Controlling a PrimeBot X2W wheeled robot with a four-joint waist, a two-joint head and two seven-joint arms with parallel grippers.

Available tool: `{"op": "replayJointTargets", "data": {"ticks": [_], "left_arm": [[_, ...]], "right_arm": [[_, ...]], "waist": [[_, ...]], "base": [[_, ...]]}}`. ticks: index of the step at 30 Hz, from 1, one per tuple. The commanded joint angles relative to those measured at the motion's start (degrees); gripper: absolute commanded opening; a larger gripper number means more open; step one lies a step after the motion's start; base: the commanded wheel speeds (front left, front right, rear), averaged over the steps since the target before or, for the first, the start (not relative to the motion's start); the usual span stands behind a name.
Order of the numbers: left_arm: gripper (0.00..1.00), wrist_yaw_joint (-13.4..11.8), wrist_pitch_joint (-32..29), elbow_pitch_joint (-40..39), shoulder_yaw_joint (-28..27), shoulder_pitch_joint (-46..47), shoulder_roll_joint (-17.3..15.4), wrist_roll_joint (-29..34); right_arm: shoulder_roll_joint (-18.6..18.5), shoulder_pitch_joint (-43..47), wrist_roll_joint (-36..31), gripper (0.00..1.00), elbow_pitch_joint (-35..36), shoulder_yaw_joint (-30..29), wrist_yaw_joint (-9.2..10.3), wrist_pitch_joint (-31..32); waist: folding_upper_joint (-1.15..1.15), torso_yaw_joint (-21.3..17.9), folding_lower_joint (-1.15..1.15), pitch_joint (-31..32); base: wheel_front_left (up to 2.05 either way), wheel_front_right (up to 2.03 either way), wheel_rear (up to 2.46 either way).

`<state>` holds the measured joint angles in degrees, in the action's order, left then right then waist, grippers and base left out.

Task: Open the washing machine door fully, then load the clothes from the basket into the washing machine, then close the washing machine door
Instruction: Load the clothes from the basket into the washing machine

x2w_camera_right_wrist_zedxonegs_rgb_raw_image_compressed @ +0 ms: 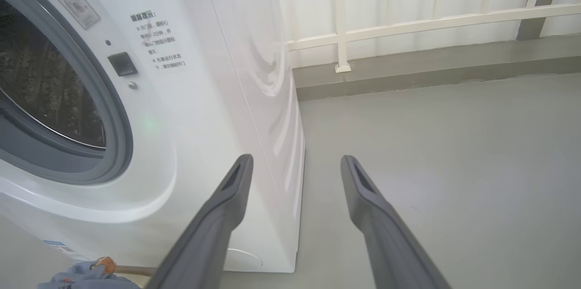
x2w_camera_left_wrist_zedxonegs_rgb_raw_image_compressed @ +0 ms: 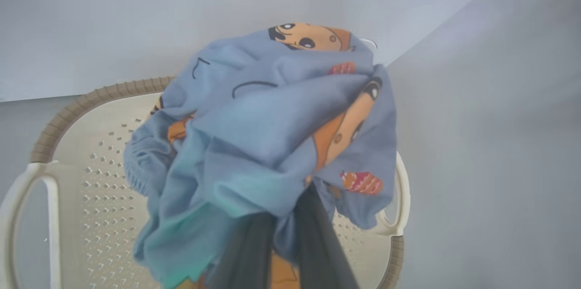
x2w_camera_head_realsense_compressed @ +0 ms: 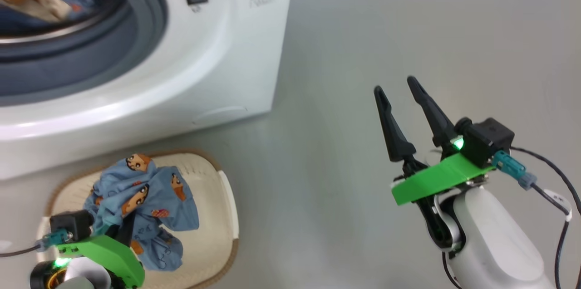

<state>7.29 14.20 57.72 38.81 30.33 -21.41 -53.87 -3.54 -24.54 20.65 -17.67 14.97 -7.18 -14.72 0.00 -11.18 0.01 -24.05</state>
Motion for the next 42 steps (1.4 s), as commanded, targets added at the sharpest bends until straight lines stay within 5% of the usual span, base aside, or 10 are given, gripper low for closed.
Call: {"op": "replayJointTargets", "data": {"ticks": [1, 15, 31, 42], "left_arm": [[0.00, 0.2, 0.8, -1.3, -1.8, -0.8, -1.9, -0.1], [0.00, 0.1, 0.8, -18.1, -13.0, -7.5, -0.2, 8.3], [0.00, -4.9, 0.8, -43.8, -24.1, -19.0, 0.8, 20.2], [0.00, -7.8, 0.8, -51.2, -25.7, -23.8, 0.8, 23.9]], "right_arm": [[-0.1, 1.5, -0.1, 1.00, 0.9, 0.8, -0.31, -0.3], [-4.0, 6.8, 2.7, 1.00, -0.7, 0.3, -0.31, -0.3], [-6.8, 11.5, 4.4, 1.00, 0.8, -0.8, -0.31, -0.3], [-7.4, 12.7, 4.5, 1.00, 1.2, -0.7, -0.31, -0.3]], "waist": [[0.00, 2.9, -0.01, 5.2], [0.00, 8.4, -0.01, 15.3], [0.00, 11.2, -0.01, 20.4], [0.00, 12.1, -0.01, 21.7]], "base": [[0.00, 0.00, 0.00], [0.00, 0.00, 0.00], [0.00, 0.00, 0.00], [0.00, 0.00, 0.00]]}}
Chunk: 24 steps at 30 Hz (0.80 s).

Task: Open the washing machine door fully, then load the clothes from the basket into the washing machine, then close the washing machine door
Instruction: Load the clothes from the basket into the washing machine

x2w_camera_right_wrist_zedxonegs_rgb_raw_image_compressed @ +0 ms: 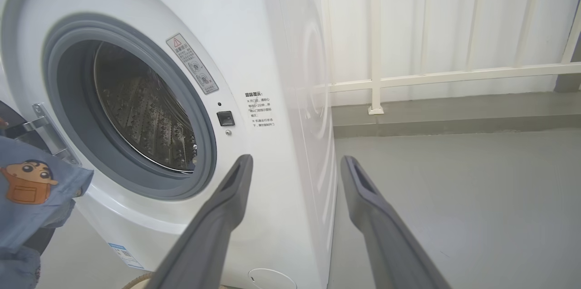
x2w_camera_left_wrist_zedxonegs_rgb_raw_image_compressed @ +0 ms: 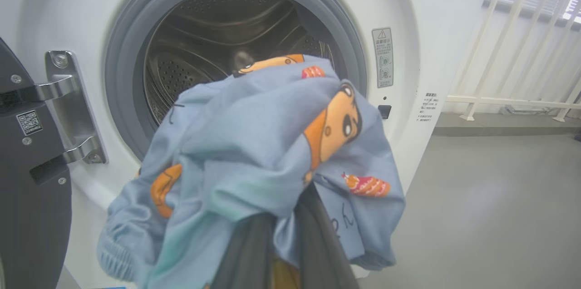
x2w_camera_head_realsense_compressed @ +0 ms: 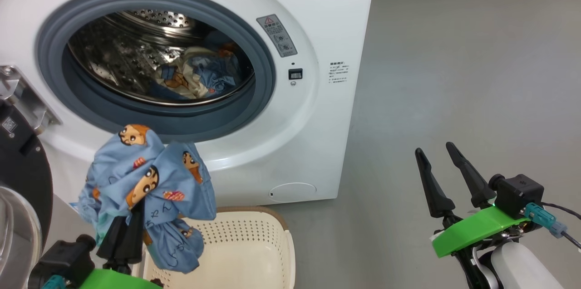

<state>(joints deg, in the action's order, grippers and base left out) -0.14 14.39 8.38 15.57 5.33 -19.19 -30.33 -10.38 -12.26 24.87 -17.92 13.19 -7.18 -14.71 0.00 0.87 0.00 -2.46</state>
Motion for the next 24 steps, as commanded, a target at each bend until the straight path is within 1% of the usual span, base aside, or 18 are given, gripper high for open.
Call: {"op": "replayJointTargets", "data": {"ticks": [1, 17, 24], "left_arm": [[0.00, -0.5, 0.6, -1.9, -2.5, 1.0, -1.4, 0.2], [0.00, -1.1, 0.6, -1.9, -2.1, 0.4, -0.9, -0.6], [0.00, -1.2, 0.4, -1.4, -2.0, 1.6, -0.8, -0.8]], "right_arm": [[-0.7, 0.4, 0.4, 1.00, 1.4, 1.2, -0.31, -0.3], [-1.4, 0.1, 0.3, 1.00, 1.3, 1.8, -0.31, -0.3], [-1.4, 0.0, 0.4, 1.00, 1.2, 1.9, -0.31, -0.3]], "waist": [[0.00, 0.0, 0.00, 0.2], [0.00, -0.4, 0.00, 0.4], [0.00, -0.8, 0.00, 0.4]], "base": [[0.00, 0.00, 0.00], [0.00, 0.00, 0.00], [0.00, 0.00, 0.00]]}}
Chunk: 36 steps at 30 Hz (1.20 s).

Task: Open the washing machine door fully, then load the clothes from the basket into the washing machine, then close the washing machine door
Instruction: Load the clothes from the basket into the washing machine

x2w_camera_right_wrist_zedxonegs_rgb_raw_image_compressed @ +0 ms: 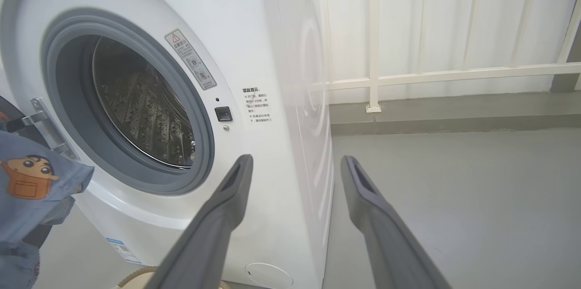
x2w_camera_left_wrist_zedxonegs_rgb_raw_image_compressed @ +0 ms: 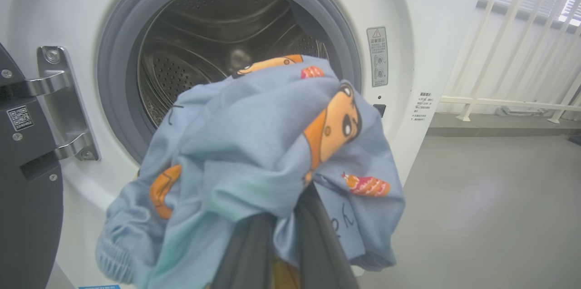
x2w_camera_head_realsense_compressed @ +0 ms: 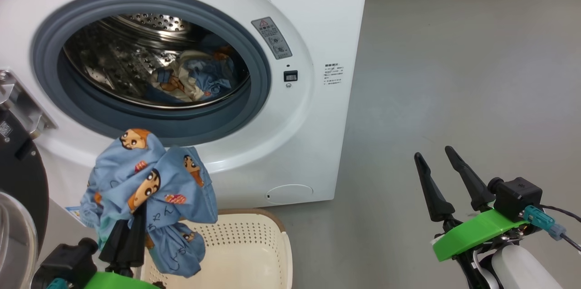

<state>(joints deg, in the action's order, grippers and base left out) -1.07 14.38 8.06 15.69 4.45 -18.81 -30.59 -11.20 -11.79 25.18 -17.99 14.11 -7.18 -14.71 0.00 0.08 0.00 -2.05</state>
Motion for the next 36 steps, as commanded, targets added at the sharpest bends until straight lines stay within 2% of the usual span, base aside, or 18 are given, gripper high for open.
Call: {"op": "replayJointTargets", "data": {"ticks": [1, 14, 17, 24, 36], "left_arm": [[0.00, -0.3, 0.3, -1.0, -2.0, 2.9, -1.0, -0.6], [0.00, 1.7, -0.8, 5.7, -2.6, 13.5, -2.0, -1.5], [0.00, 3.9, -1.0, 11.3, -2.6, 19.3, -2.2, -2.3], [0.00, 5.9, -0.3, 21.8, -3.0, 28.1, -2.7, -2.5], [0.00, 8.1, 0.6, 37.8, -3.3, 46.4, -5.6, 0.6]], "right_arm": [[-0.5, -0.4, 0.1, 1.00, 1.2, 0.9, -0.31, -0.3], [0.3, -2.1, -0.8, 1.00, 1.8, 1.9, -0.31, -0.3], [0.7, -3.0, -1.5, 1.00, 2.0, 2.3, -0.31, -0.3], [1.3, -4.8, -2.8, 1.00, 2.8, 2.8, -0.31, -0.3], [3.3, -8.1, -4.6, 1.00, 6.3, 2.9, -0.31, -0.3]], "waist": [[0.00, -0.1, 0.00, -0.1], [0.00, -2.9, 0.00, -3.9], [0.00, -4.3, 0.00, -6.1], [0.00, -7.0, 0.00, -10.6], [0.00, -11.4, 0.00, -21.2]], "base": [[0.00, 0.00, 0.00], [0.00, 0.00, 0.00], [0.00, 0.00, 0.00], [0.00, 0.00, 0.00], [0.00, 0.00, 0.00]]}}
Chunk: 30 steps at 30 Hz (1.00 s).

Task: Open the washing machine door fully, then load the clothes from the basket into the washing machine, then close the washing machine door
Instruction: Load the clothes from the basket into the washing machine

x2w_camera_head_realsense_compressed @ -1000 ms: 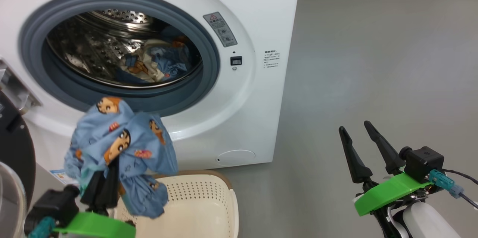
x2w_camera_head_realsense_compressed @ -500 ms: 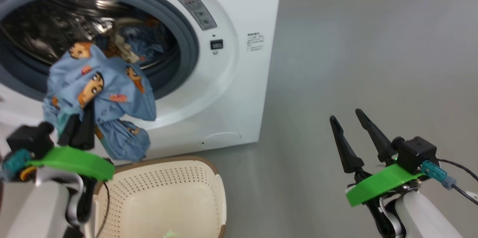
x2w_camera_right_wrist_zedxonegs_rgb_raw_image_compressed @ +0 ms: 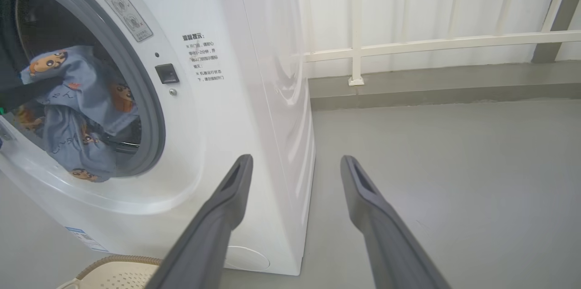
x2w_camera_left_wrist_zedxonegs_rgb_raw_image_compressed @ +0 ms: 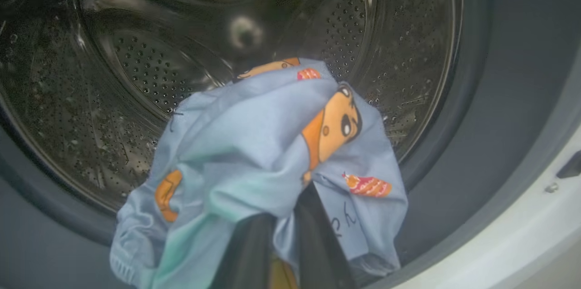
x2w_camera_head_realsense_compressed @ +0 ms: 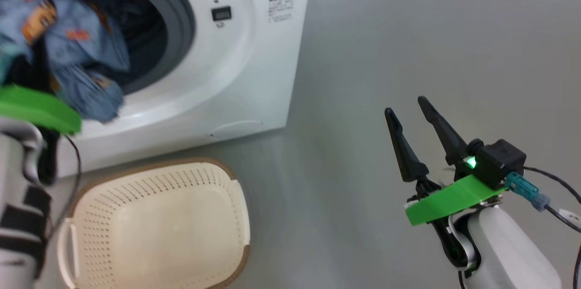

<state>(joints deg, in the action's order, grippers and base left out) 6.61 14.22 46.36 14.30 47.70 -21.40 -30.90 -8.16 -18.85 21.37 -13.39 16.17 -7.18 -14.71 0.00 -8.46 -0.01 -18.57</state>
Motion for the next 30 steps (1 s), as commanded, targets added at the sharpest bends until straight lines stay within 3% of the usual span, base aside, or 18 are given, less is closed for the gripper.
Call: {"op": "replayJointTargets", "data": {"ticks": [1, 14, 22, 27, 28, 29, 30], "left_arm": [[0.00, 0.5, 0.7, 0.3, -2.0, 4.6, -3.3, 1.1], [0.00, 0.9, 0.8, 7.7, -3.6, 16.7, -8.1, 2.6], [0.00, 0.9, 0.8, 4.2, -6.1, 23.3, -11.3, 5.2], [0.00, 0.3, 0.8, 0.0, -10.2, 24.6, -11.2, 8.4], [0.03, 0.3, 0.8, 0.0, -10.8, 24.6, -10.9, 8.6], [0.23, 0.3, 0.8, 0.3, -11.6, 24.7, -10.6, 8.4], [0.49, 0.3, 0.8, 1.1, -11.5, 24.6, -10.5, 9.0]], "right_arm": [[0.5, -1.4, -1.0, 1.00, 2.0, 0.9, -0.31, -0.3], [3.5, -2.9, -3.1, 1.00, 4.1, 1.7, -0.31, -0.3], [4.6, -2.9, -3.5, 1.00, 5.4, 1.8, -0.31, -0.3], [5.0, -2.8, -3.3, 1.00, 5.9, 1.7, -0.31, -0.3], [5.1, -2.9, -3.3, 1.00, 5.9, 1.7, -0.31, -0.3], [5.1, -2.9, -3.4, 1.00, 5.9, 1.7, -0.31, -0.3], [5.1, -2.9, -3.4, 1.00, 5.8, 1.8, -0.31, -0.3]], "waist": [[0.00, -3.2, 0.01, -5.6], [0.00, -9.1, 0.01, -14.0], [0.00, -11.1, 0.01, -17.6], [0.00, -11.7, 0.01, -18.8], [0.00, -11.7, 0.01, -18.9], [0.00, -11.8, 0.01, -18.9], [0.00, -11.8, 0.01, -18.8]], "base": [[0.00, 0.00, 0.00], [0.00, 0.00, 0.00], [0.00, 0.00, 0.00], [0.00, 0.00, 0.00], [0.00, 0.00, 0.00], [0.00, 0.00, 0.00], [0.00, 0.00, 0.00]]}}
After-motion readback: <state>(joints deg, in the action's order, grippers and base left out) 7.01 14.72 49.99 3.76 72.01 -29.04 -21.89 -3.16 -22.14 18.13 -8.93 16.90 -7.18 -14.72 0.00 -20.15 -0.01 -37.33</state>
